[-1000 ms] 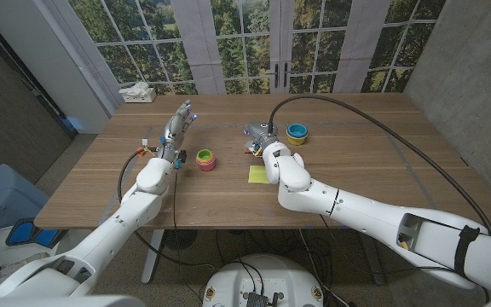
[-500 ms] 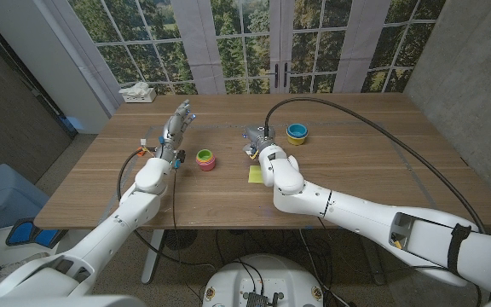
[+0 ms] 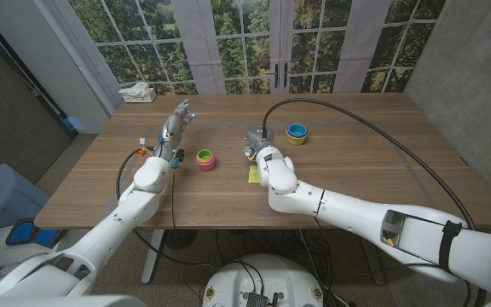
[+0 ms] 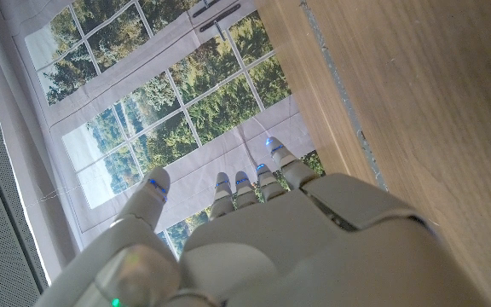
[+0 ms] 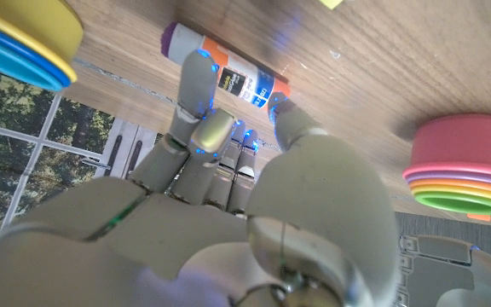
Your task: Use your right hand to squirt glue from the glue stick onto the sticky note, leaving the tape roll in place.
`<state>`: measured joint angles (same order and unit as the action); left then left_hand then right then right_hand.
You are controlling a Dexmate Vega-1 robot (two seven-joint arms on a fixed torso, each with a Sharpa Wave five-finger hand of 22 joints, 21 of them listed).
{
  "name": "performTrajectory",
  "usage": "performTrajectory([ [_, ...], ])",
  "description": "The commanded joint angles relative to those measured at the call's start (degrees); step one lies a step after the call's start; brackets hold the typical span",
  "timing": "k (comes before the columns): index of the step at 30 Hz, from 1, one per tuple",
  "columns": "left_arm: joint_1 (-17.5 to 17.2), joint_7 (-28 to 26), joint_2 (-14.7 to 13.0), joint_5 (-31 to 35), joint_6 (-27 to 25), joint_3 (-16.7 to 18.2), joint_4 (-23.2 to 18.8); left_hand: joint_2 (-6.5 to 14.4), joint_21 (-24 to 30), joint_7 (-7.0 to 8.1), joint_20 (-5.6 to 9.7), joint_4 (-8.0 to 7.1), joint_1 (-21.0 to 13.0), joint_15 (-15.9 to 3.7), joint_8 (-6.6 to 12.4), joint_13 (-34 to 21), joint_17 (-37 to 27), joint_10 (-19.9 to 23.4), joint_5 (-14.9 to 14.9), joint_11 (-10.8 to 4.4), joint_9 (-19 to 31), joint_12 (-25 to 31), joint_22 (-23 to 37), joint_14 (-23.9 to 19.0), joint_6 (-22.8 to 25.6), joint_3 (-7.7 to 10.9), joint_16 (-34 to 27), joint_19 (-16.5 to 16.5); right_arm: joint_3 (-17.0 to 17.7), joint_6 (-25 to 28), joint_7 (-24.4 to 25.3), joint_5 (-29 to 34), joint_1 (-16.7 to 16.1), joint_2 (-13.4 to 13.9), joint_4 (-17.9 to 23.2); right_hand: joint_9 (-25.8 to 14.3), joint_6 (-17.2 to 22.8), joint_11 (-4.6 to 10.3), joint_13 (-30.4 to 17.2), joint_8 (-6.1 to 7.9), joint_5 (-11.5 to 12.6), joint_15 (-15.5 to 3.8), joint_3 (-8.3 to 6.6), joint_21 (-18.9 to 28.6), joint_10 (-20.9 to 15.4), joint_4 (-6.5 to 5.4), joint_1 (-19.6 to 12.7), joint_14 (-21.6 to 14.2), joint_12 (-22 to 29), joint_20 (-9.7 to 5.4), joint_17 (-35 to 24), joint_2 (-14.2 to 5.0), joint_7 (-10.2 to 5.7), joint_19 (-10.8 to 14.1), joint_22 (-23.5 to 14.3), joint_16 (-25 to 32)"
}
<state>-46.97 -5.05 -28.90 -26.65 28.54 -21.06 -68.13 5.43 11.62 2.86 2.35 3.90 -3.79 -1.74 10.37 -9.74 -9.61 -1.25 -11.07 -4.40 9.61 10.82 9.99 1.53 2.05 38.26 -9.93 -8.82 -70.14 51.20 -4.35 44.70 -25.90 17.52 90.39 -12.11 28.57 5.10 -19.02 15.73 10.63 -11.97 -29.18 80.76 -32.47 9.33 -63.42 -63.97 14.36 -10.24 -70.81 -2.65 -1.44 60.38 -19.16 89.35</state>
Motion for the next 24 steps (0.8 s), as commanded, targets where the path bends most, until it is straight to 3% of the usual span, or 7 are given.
performTrajectory([
  [1, 0.37, 0.47, -0.21, -0.16, -0.24, -0.1, 0.34, 1.79, -0.31, 0.16, 1.43, 0.39, 0.4, -3.01, 0.02, -0.29, -0.06, -0.26, 0.05, -0.32, 0.18, -0.01, 0.12, 0.57, 0.31, 0.02, -0.08, -0.17, -0.89, 1.14, 1.68, -2.25, 0.78, -1.55, -3.1, -0.26, 0.07, -0.07, -0.2, -0.08, 0.31, -0.17, -0.41, 0.13, -0.77, 0.22, -0.66, -0.44, -0.06, -2.26, 0.07, -0.05, 0.02, -0.29, 0.28, -0.43],
  [9, 0.5, 0.29, -0.38, 0.01, -0.76, -0.19, -0.03, 1.74, -0.31, 0.24, 1.43, 0.47, 0.42, -2.99, -0.01, -0.29, -0.06, -0.27, 0.06, -0.35, 0.18, -0.01, 0.12, 0.58, 0.29, 0.0, -0.08, -0.17, -0.83, 0.84, 2.85, -4.7, 1.1, -1.61, -4.03, -0.25, -0.17, -0.16, -0.37, -0.38, 0.39, -0.11, -0.87, -0.69, -0.51, 0.3, -1.07, 0.79, -0.35, -2.29, 0.51, -0.04, 0.22, -1.65, 1.77, -1.67],
  [12, 0.62, 0.27, -0.39, 0.11, -0.89, -0.27, -0.14, 1.73, -0.31, 0.22, 1.45, 0.49, 0.42, -2.99, -0.03, -0.29, -0.05, -0.28, 0.06, -0.31, 0.18, -0.01, 0.12, 0.58, 0.26, 0.0, -0.09, -0.16, -0.76, 0.74, 3.41, -5.54, 1.19, -1.68, -4.43, -0.27, -0.26, -0.33, -0.42, -0.7, 0.39, -0.33, -1.33, -1.22, -0.49, 0.23, -1.38, 4.54, -0.52, -2.27, 3.95, -0.12, 0.24, -2.4, 3.62, -6.87],
  [13, 0.67, 0.33, -0.45, 0.14, -1.0, -0.32, -0.22, 1.73, -0.31, 0.22, 1.43, 0.51, 0.43, -3.02, -0.04, -0.29, -0.05, -0.29, 0.06, -0.31, 0.18, -0.02, 0.12, 0.6, 0.25, 0.0, -0.08, -0.16, -0.82, 0.84, 3.58, -5.69, 1.26, -1.68, -4.55, -0.27, -0.2, -0.33, -0.47, -0.92, 0.37, -0.42, -1.61, -1.27, -0.36, 0.28, -1.87, 5.58, -0.58, -2.27, 6.91, -0.35, 0.15, -2.56, 4.94, -10.9],
  [18, 0.92, 0.35, -0.4, 0.28, -1.27, -0.5, -0.29, 1.71, -0.31, 0.25, 1.41, 0.56, 0.43, -2.95, -0.04, -0.29, -0.05, -0.32, 0.06, -0.36, 0.18, -0.03, 0.12, 0.61, 0.25, 0.0, -0.08, -0.16, -1.1, 0.78, 3.66, -6.9, 1.72, -1.53, -5.06, -0.38, 0.09, -0.8, -0.54, -1.74, 0.2, -0.74, -1.08, -0.08, -0.33, 0.29, -3.31, 2.69, -0.55, -2.17, 24.5, -0.13, 0.43, -3.56, 8.46, -29.06],
  [24, 0.9, 0.07, -0.42, 0.4, -1.54, -0.54, -0.61, 1.69, -0.31, 0.26, 1.42, 0.64, 0.42, -2.96, -0.07, -0.29, -0.04, -0.3, 0.06, -0.36, 0.18, -0.02, 0.12, 0.61, 0.21, 0.0, -0.08, -0.16, -1.27, 1.01, 3.54, -8.48, 2.3, -1.61, -5.73, -0.43, 0.12, -1.25, -0.61, -1.98, 0.28, -0.7, -1.51, 0.32, -0.07, 0.13, -3.7, 3.05, -0.6, -2.27, 31.05, -0.64, 0.77, -4.38, 8.69, -36.67],
])
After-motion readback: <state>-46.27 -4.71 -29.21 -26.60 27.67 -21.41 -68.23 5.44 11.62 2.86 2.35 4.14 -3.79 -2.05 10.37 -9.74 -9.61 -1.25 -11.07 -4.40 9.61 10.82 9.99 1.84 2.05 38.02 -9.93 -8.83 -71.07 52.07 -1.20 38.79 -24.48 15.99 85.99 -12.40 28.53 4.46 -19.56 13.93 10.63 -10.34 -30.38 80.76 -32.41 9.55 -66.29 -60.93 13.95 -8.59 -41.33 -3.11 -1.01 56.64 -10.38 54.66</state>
